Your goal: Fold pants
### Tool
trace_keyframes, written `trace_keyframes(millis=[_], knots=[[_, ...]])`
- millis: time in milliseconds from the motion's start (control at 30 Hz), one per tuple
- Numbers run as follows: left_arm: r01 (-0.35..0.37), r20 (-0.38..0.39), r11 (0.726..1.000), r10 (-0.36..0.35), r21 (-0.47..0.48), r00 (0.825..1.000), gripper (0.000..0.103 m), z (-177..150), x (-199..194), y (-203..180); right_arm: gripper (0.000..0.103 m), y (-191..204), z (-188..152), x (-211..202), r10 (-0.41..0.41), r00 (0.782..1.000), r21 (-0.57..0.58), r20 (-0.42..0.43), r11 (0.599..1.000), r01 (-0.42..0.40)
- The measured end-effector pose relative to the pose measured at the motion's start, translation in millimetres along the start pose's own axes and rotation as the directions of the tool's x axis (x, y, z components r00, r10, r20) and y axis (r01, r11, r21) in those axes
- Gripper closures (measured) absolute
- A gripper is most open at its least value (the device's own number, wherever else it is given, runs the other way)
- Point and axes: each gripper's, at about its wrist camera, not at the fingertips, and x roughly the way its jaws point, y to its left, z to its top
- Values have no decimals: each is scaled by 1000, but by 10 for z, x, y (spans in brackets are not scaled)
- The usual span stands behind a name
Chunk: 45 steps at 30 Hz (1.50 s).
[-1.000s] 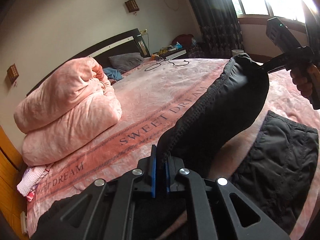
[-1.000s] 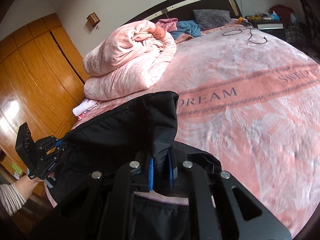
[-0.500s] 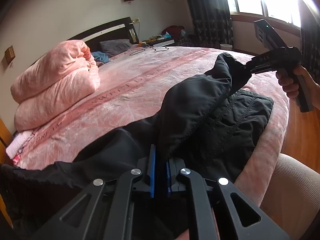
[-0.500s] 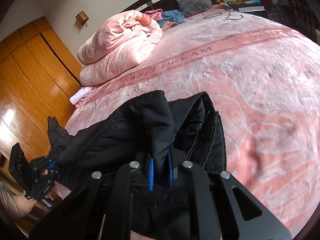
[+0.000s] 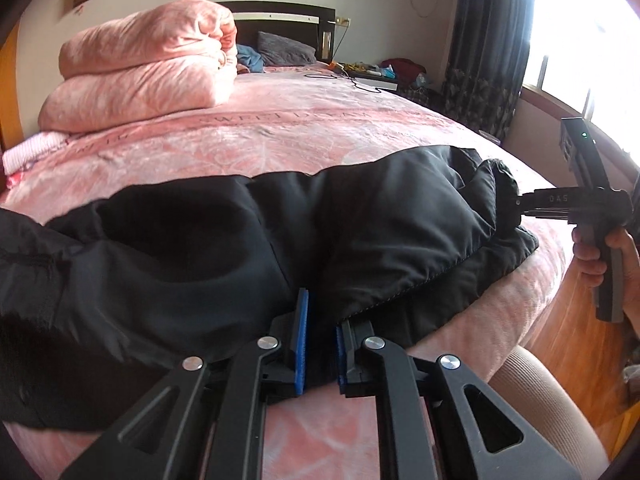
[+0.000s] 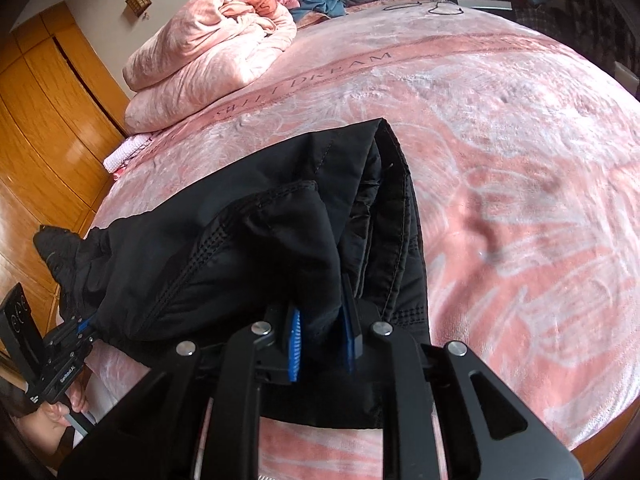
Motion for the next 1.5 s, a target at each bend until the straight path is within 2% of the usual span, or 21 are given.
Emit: trace_keyframes(millis=[167, 267, 333, 367, 400, 433, 467, 500, 600, 700, 833, 867, 933, 1033, 1100, 1133, 1200, 1267, 1333, 1433, 1500], knots=[[26, -28, 999, -26, -32, 999, 91, -90, 55, -19, 87, -25, -7, 25, -19, 1000, 13, -11, 1000, 19], [23, -19, 999, -24, -45, 1000, 90, -133, 48, -28, 82, -19, -31, 36, -40, 999, 14, -16, 999, 40], [30, -34, 998, -32, -55, 999, 75, -134, 38, -20, 62, -1, -62, 9, -71, 997, 8, -14, 997, 71], [38, -45, 997, -41, -64, 998, 47, -139, 18, -12, 61, 17, -78, -14, -84, 996, -1, -11, 996, 84], [47, -37, 996, -50, -76, 998, 30, -152, -47, -5, 56, 44, -99, -48, -102, 995, -13, -7, 995, 102], [47, -26, 995, -49, -83, 998, 25, -161, -101, -6, 39, 65, -116, -96, -129, 992, -25, -7, 991, 129], [50, -16, 995, -52, -91, 999, 21, -174, -183, 0, 32, 73, -127, -134, -158, 987, -29, -7, 987, 158], [52, -17, 994, -54, -96, 998, 20, -187, -250, 14, 29, 89, -151, -210, -196, 981, -34, 9, 980, 196], [11, -42, 991, -16, -131, 999, 20, -209, -444, 186, 30, 106, -220, -429, -260, 966, -29, 15, 965, 260], [-55, -67, 969, 40, -241, 997, 20, -237, -632, 594, 30, 153, -270, -665, -276, 960, 8, 46, 961, 276], [-211, -141, 892, 168, -401, 976, 22, -363, -857, 1255, 30, 407, -296, -949, -276, 953, -5, 125, 960, 279], [-247, -153, 855, 199, -457, 968, 22, -430, -953, 1455, 30, 493, -286, -1007, -277, 950, -14, 146, 959, 282], [-282, -171, 801, 225, -527, 959, 22, -539, -1079, 1706, 27, 659, -244, -1078, -230, 956, -28, 181, 971, 238], [-290, -196, 693, 214, -660, 957, 23, -786, -1236, 2068, 25, 988, -194, -940, -94, 983, -77, 157, 991, 108], [-252, -188, 644, 167, -722, 968, 33, -885, -1260, 2231, 25, 1240, -189, -683, 1, 994, -117, 108, 993, 12], [-233, -183, 623, 144, -747, 973, 36, -927, -1244, 2294, 25, 1345, -193, -567, 22, 996, -124, 84, 992, -12], [-193, -161, 587, 108, -786, 981, 39, -990, -1201, 2397, 28, 1558, -226, -242, 67, 998, -134, 22, 989, -64], [-178, -148, 559, 100, -810, 984, 40, -1025, -1159, 2498, 31, 1722, -269, 33, 61, 998, -145, -29, 987, -64], [-166, -131, 533, 104, -829, 986, 51, -1031, -1131, 2582, 34, 1819, -328, 319, 25, 996, -155, -86, 987, -38], [-158, -120, 512, 107, -845, 987, 60, -1027, -1106, 2717, 32, 1836, -407, 579, -26, 990, -160, -138, 987, 4], [-157, -112, 499, 120, -852, 987, 74, -1020, -1128, 2744, 32, 1834, -425, 643, -58, 987, -176, -149, 984, 31]])
